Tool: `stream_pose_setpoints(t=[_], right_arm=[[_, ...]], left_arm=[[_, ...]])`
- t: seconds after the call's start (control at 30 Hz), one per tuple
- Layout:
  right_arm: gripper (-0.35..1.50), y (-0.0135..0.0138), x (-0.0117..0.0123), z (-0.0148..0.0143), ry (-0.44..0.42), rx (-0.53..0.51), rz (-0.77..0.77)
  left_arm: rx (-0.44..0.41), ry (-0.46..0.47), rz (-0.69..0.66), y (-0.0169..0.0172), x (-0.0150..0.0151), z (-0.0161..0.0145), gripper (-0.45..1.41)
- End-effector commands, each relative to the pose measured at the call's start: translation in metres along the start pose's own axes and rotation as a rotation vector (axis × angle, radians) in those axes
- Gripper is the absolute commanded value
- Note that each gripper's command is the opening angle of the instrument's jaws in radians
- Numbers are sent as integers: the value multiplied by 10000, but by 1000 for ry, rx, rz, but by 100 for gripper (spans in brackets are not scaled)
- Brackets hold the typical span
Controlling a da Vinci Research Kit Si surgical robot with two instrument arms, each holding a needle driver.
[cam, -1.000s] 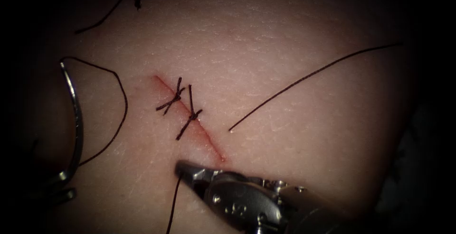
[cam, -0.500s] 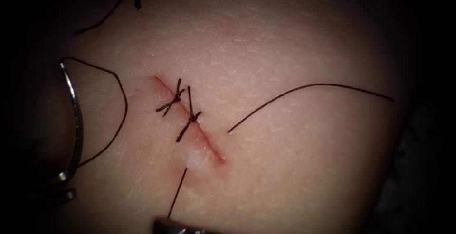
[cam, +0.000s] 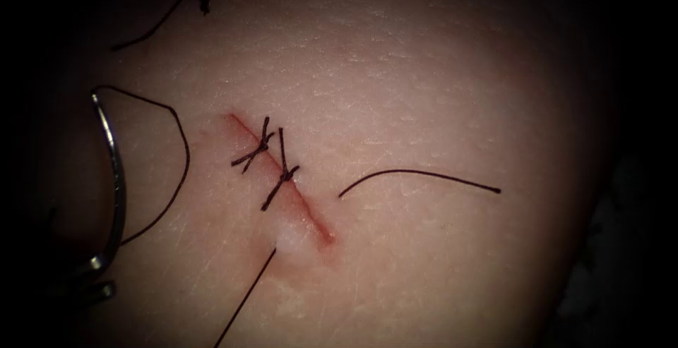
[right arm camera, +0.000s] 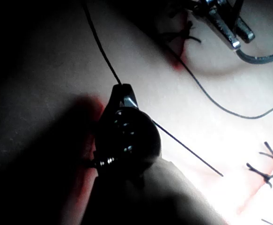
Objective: Wound Closure
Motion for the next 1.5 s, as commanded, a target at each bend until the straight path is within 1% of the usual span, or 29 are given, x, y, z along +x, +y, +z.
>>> stream_pose_setpoints(t=[0.03,0.27,0.43,0.47,0.5,0.53,0.57,0.6,0.67,0.73,0.83,0.9,0.93,1.07,1.1,1.17,1.23,1.27,1.33,1.4,1.5], right_arm=[[-35,-10,6,12,7,6,-1],[-35,-21,22,11,31,31,-10],[-35,-20,21,12,31,31,-10],[-20,-19,19,11,29,33,-9],[47,-17,17,10,31,33,4],[98,-15,15,8,26,23,23],[128,-14,12,4,21,7,36],[138,-12,9,-1,26,-6,48],[143,-8,-1,-19,10,-30,63],[143,-3,-11,-38,-18,-53,71],[148,13,-30,-73,-77,-111,97],[148,26,-44,-96,-136,-142,124],[148,32,-49,-106,-151,-147,122],[148,56,-74,-142,-174,-196,168],[148,60,-78,-147,-166,-197,176],[148,69,-87,-156,-133,-233,222],[146,78,-96,-160,-136,-260,277],[145,81,-100,-161,-129,-279,311],[135,90,-110,-162,-104,-326,413],[131,99,-121,-159,-135,-375,489],[130,114,-136,-153,-145,-414,581]], left_arm=[[-1,-1,-3,9,-8,1,-45],[-1,-1,-3,9,-8,1,-45],[-3,1,-3,10,-7,1,-45],[-3,1,-3,10,-7,1,-45],[-4,1,-3,10,-7,1,-45],[-4,1,-3,10,-7,1,-45],[-4,1,-3,10,-7,1,-45],[-4,1,-3,10,-7,0,-45],[-4,1,-3,9,-7,1,-45],[-4,1,-3,10,-7,1,-45],[-3,1,-3,10,-7,1,-45],[-3,1,-3,10,-7,2,-45],[-5,-1,-3,10,-8,2,-45],[-4,-2,-1,11,-8,3,-45],[-4,-2,-1,11,-8,3,-45],[-5,-4,-1,12,-8,4,-45],[-7,-1,0,12,-8,4,-45],[-7,-1,0,13,-8,4,-45],[-7,-1,0,13,-8,4,-45],[-7,-1,0,13,-8,4,-45],[-10,-3,0,13,-8,4,-45]])
